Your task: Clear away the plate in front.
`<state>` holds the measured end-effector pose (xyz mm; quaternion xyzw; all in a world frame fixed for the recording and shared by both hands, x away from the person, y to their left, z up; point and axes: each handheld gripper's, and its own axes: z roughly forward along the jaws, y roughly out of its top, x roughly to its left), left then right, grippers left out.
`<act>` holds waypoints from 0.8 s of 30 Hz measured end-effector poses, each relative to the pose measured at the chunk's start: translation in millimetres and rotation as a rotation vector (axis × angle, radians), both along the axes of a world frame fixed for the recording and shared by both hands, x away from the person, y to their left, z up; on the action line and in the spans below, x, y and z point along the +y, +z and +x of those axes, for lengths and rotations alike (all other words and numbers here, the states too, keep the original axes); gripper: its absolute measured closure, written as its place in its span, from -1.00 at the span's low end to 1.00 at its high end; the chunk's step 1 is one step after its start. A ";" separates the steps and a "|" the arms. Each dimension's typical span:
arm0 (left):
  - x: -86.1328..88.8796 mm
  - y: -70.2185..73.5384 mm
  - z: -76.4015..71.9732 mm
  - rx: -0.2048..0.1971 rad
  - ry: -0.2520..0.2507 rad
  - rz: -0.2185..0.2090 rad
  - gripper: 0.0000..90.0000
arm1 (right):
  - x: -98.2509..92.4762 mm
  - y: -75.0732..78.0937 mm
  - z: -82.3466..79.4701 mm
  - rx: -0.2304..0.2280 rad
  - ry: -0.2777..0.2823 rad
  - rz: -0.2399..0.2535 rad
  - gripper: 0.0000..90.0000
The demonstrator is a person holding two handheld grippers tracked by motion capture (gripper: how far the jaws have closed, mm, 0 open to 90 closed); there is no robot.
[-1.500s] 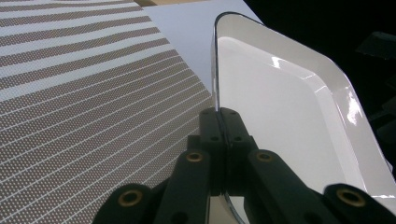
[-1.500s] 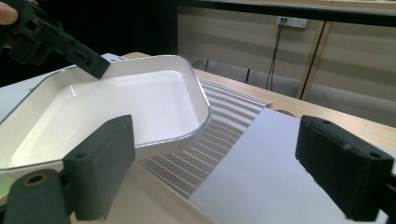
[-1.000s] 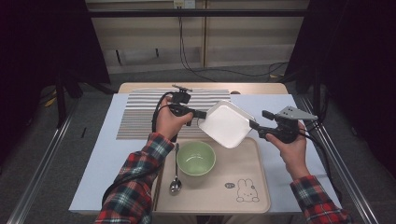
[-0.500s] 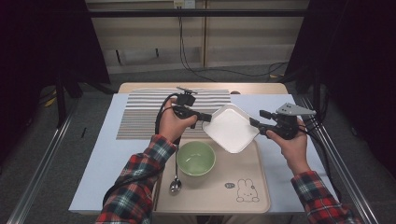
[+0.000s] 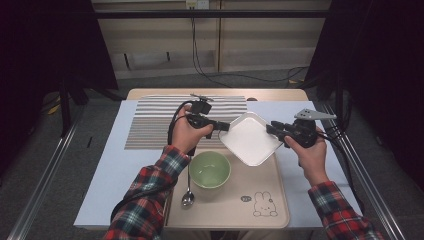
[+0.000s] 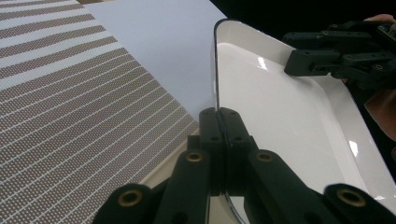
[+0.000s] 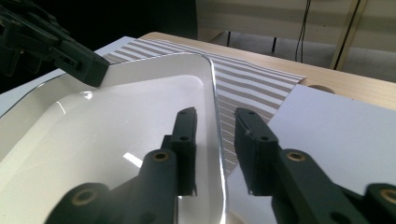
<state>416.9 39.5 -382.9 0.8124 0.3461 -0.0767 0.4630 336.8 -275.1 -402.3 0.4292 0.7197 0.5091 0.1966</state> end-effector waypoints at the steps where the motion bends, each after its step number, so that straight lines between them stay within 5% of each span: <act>1: 0.0 0.9 -0.4 0.002 0.002 0.001 0.99 | 0.4 -0.1 -0.2 0.005 0.000 0.002 0.61; 6: 0.5 1.6 -0.2 0.000 -0.007 0.003 0.99 | 1.8 -0.8 -0.4 0.028 0.005 0.025 0.89; 24: -5.6 -6.4 -2.9 -0.035 -0.006 -0.038 0.90 | -3.7 1.1 -12.5 0.098 -0.077 0.138 0.99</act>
